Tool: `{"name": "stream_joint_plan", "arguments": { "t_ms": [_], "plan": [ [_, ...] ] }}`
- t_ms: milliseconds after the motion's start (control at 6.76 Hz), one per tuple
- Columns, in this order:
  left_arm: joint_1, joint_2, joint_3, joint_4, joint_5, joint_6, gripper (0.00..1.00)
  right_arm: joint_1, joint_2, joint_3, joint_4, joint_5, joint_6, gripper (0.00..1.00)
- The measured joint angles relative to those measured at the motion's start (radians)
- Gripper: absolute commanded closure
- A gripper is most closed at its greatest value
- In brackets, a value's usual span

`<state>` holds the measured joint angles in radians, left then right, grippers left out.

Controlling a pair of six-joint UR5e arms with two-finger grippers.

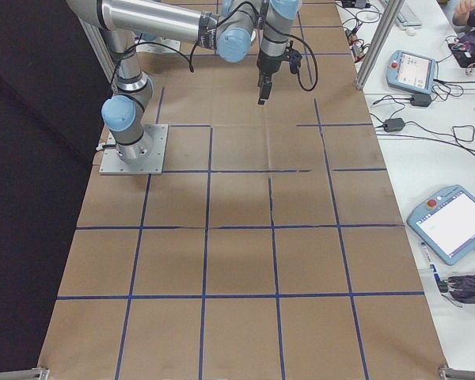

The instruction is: Place egg on plate

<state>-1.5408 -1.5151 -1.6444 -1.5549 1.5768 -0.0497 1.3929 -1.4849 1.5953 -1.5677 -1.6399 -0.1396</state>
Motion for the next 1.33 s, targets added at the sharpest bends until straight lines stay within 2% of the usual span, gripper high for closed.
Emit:
{"name": "stream_joint_plan", "arguments": {
  "t_ms": [444,888,1331],
  "plan": [
    [0.029,-0.011,-0.006,0.001,0.001,0.007,0.0,0.0,0.0,0.0,0.0,0.0,0.0,0.0],
    [0.208,-0.053,-0.027,0.049,0.026,0.142,0.0,0.0,0.0,0.0,0.0,-0.001,0.0,0.0],
    [0.384,-0.213,0.008,0.106,0.062,0.174,0.04,0.0,0.0,0.0,0.0,0.0,0.0,0.0]
  ]
}}
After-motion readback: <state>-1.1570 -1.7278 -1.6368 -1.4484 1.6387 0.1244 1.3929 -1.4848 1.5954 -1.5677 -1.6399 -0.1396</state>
